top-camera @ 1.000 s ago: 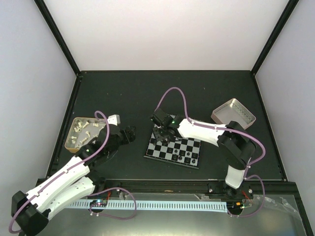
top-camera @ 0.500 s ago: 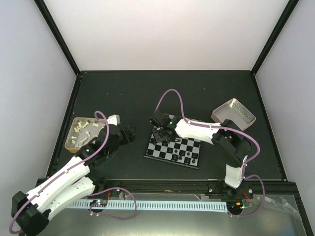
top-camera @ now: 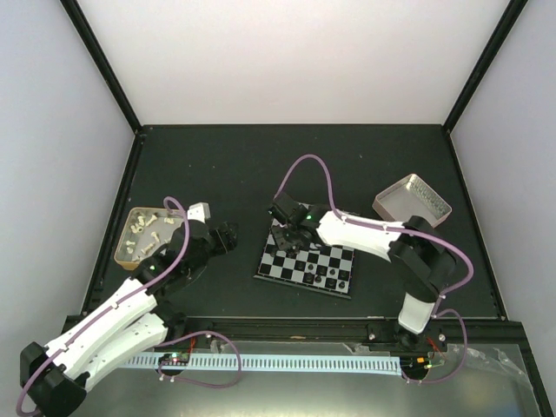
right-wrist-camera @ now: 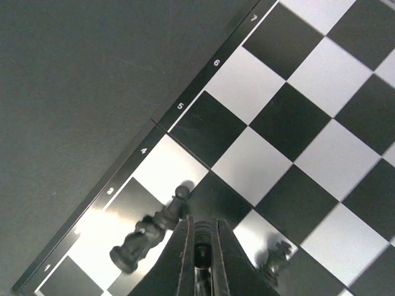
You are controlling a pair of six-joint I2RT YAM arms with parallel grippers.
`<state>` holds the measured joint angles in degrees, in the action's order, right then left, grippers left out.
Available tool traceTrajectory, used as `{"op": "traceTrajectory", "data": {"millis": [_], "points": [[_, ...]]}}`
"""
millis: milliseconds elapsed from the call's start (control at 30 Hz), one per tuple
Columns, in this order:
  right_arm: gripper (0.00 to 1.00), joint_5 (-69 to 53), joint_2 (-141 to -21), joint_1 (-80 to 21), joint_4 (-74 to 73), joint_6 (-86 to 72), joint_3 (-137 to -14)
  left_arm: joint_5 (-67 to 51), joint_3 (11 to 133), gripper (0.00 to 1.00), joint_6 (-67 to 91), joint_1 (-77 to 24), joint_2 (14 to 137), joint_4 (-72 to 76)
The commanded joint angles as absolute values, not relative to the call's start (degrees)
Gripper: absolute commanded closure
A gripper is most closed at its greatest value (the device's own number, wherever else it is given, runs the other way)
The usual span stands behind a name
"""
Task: Set up the chess pieces on the board
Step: Pick up the chess piece from the chessboard, then place the chess piece on the chessboard.
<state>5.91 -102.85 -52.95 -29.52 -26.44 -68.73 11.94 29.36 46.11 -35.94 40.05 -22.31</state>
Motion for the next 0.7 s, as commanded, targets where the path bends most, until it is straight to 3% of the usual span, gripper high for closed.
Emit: {"op": "traceTrajectory", "data": {"millis": [0, 667], "points": [[0.98, 5.6, -96.8, -53.4, -29.3, -26.4, -66.2, 12.1, 29.0, 0.21, 46.5, -35.3, 39.1, -22.3], [0.96, 4.5, -95.3, -58.4, -32.8, -26.6, -59.4, 10.7, 29.1, 0.21, 46.2, -34.9, 40.6, -21.3]]}}
